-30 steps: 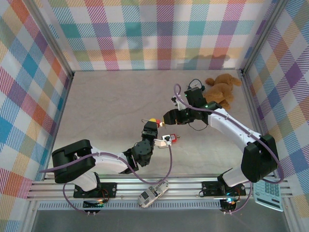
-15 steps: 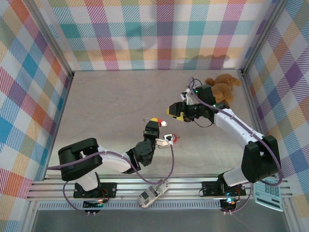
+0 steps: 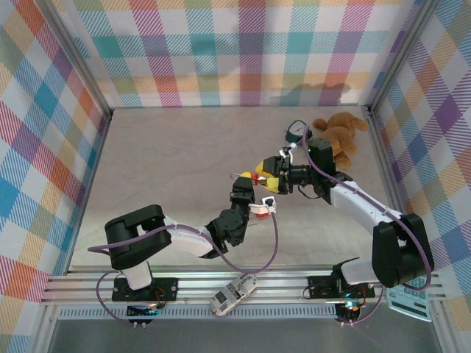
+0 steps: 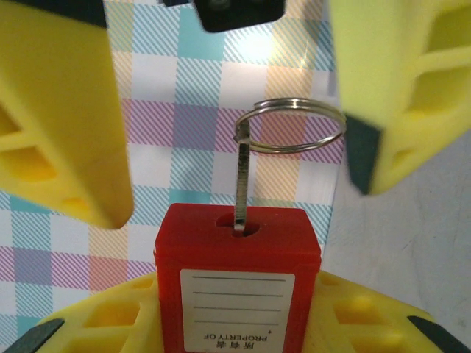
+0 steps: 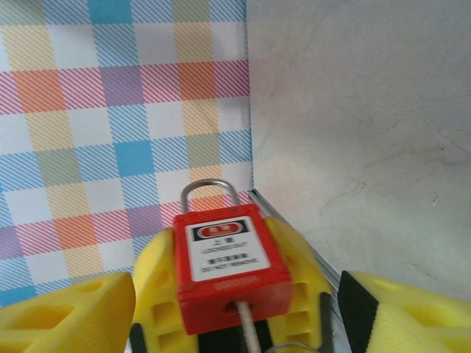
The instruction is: Unlock with the key
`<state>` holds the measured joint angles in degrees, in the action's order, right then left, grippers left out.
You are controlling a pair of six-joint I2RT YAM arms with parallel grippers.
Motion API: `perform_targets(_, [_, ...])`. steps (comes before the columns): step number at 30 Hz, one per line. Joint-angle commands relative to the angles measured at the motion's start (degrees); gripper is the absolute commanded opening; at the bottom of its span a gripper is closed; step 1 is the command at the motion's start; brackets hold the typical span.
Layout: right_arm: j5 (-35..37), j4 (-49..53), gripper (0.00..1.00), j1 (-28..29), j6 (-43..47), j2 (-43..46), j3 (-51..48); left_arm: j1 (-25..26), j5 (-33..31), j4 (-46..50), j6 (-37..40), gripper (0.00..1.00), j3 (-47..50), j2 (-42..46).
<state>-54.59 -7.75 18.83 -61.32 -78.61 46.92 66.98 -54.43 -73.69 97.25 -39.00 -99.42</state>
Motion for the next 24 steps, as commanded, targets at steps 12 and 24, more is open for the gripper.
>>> perform_targets(12, [-0.7,-6.7,0.51,1.6,-5.6,1.0,-2.1,-0.6,0.0,-3.7,-2.2,0.21,-4.5,-2.6])
perform_targets(24, [2.1,-7.9,0.34,3.0,-7.5,1.7,-1.9,-0.8,0.3,-3.8,-2.7,0.35,-5.1,-3.8])
